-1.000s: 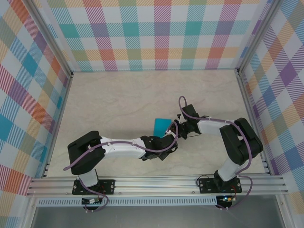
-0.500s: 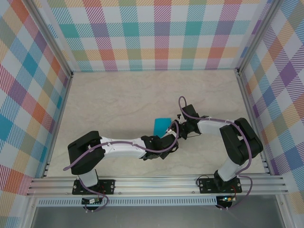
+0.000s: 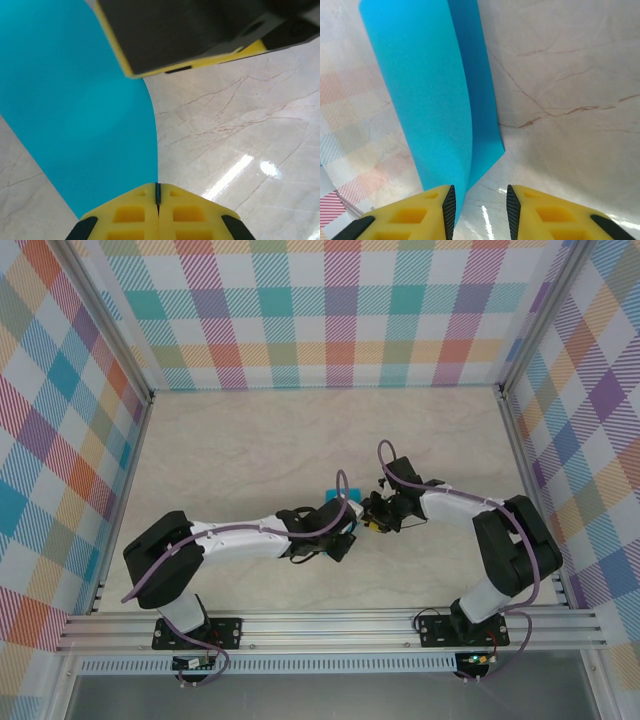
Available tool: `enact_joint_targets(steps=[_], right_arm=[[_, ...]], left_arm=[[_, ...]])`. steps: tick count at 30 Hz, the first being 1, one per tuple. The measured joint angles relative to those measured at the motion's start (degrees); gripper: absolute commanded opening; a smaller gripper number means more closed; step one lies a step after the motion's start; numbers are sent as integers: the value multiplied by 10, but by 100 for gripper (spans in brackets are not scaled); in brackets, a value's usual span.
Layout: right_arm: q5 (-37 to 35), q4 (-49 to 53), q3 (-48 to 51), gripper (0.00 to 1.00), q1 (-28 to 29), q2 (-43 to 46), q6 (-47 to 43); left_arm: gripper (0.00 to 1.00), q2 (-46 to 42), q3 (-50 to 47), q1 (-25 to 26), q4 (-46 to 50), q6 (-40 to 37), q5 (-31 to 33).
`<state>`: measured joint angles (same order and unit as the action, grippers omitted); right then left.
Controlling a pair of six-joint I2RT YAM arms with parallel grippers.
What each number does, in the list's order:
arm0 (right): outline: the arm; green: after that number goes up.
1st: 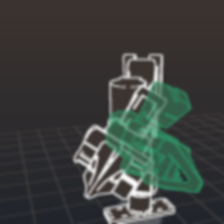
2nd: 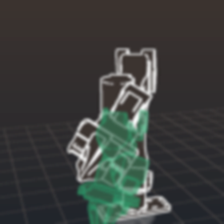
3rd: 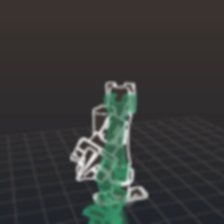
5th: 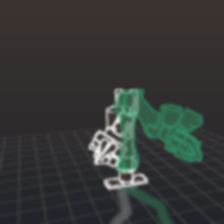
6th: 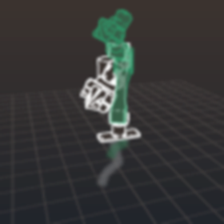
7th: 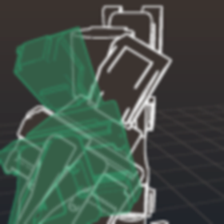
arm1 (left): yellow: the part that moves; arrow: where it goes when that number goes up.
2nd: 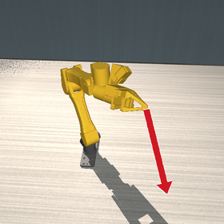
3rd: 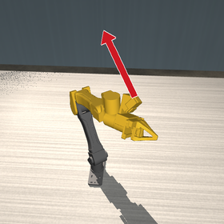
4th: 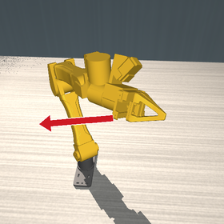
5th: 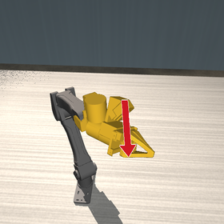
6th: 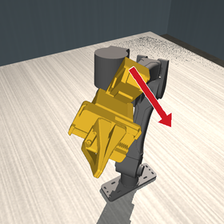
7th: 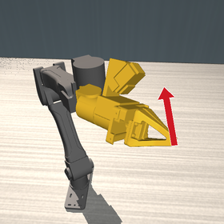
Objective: Fold a paper plane with a square sheet of paper (pick it up from the middle)
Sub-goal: Third fold the triangle at the center of the table.
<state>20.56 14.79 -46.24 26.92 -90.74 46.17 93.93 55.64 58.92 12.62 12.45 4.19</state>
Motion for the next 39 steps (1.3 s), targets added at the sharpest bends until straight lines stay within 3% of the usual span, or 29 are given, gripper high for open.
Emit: enact_joint_targets(steps=[3,9,14,25,39], right_arm=[[-17,12,-5,37,0,20,-6],[-15,11,-24,22,0,24,-20],[12,3,-68,19,0,-24,-30],[24,31,-193,16,8,-179,-64],[4,79,-229,14,13,-221,-125]], left_arm=[[0,-6,-13,-29,-16,7,-53],[0,-7,-45,-82,-55,31,-150],[0,-7,-57,-107,-69,42,-201],[0,-7,-57,-122,-85,48,-253],[0,36,-47,-165,-82,47,-297]])
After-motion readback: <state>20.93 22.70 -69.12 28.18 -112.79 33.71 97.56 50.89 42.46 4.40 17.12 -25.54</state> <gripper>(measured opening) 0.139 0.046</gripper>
